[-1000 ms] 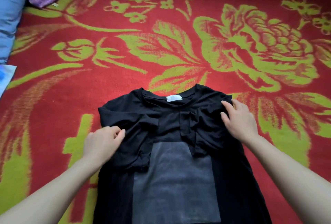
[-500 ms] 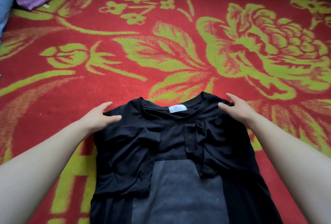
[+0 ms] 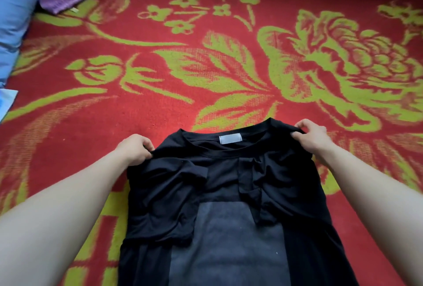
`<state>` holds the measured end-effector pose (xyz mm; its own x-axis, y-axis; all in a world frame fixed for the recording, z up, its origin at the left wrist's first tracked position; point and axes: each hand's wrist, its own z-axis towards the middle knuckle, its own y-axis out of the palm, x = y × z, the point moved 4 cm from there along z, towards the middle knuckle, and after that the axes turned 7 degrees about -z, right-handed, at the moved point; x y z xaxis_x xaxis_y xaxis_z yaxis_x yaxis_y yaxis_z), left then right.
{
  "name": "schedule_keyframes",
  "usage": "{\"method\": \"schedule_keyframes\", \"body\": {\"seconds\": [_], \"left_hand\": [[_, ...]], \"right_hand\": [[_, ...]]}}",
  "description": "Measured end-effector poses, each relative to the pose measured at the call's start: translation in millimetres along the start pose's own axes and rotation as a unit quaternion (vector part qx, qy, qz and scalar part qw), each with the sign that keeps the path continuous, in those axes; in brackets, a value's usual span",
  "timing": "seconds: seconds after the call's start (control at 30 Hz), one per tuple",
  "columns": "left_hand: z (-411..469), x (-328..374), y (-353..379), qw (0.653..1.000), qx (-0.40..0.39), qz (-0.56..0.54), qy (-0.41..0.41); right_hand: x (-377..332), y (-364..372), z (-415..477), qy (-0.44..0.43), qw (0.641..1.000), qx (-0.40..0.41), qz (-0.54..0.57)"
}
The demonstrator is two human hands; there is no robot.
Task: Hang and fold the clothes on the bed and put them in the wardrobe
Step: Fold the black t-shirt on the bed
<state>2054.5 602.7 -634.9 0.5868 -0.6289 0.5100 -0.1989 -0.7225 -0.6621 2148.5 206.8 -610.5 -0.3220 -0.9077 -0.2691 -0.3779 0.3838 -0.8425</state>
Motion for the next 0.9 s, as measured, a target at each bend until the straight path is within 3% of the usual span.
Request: {"method": "schedule_keyframes", "body": {"seconds": [0.13, 0.23, 0.3, 0.4, 0.5, 0.6, 0.67, 0.73, 0.8, 0.9], "left_hand": [[-24.2, 3.1, -35.8, 0.981, 0.058, -0.174, 0.07], [-68.3, -6.1, -60.0, 0.964, 0.014, -0.229, 0.137], [-103.0, -24.6, -62.8, 0.962, -0.005, -0.223, 0.157], [-158.0, -40.0, -47.0, 0.961, -0.018, -0.139, 0.24], [-200.2, -53.3, -8.0, 0.926, -0.07, 0.059, 0.367], [-224.8, -72.4, 35.7, 0.859, -0.114, 0.223, 0.447], [-228.7, -80.3, 62.7, 0.842, -0.14, 0.321, 0.411], [-217.3, -85.9, 73.9, 0.835, -0.177, 0.396, 0.339], [-204.7, -75.3, 70.3, 0.876, -0.158, 0.363, 0.276], [-193.6, -44.6, 48.8, 0.903, 0.073, 0.24, 0.349]], "right_hand": [[-5.7, -48.6, -29.6, -0.139, 0.985, 0.077, 0.068], [13.5, -68.2, -67.4, -0.185, 0.968, 0.017, 0.17], [34.3, -70.7, -98.4, -0.225, 0.961, 0.004, 0.162], [67.0, -57.4, -137.6, -0.336, 0.938, 0.083, -0.008], [97.1, -25.7, -169.2, -0.442, 0.856, 0.118, -0.24], [121.8, 13.9, -179.2, -0.448, 0.805, 0.012, -0.388], [131.2, 36.9, -179.4, -0.381, 0.78, -0.098, -0.486], [128.4, 44.8, -172.6, -0.331, 0.789, -0.119, -0.503], [107.0, 38.7, -169.1, -0.329, 0.821, -0.066, -0.462], [76.6, 22.9, -163.8, -0.379, 0.854, 0.089, -0.344]]}}
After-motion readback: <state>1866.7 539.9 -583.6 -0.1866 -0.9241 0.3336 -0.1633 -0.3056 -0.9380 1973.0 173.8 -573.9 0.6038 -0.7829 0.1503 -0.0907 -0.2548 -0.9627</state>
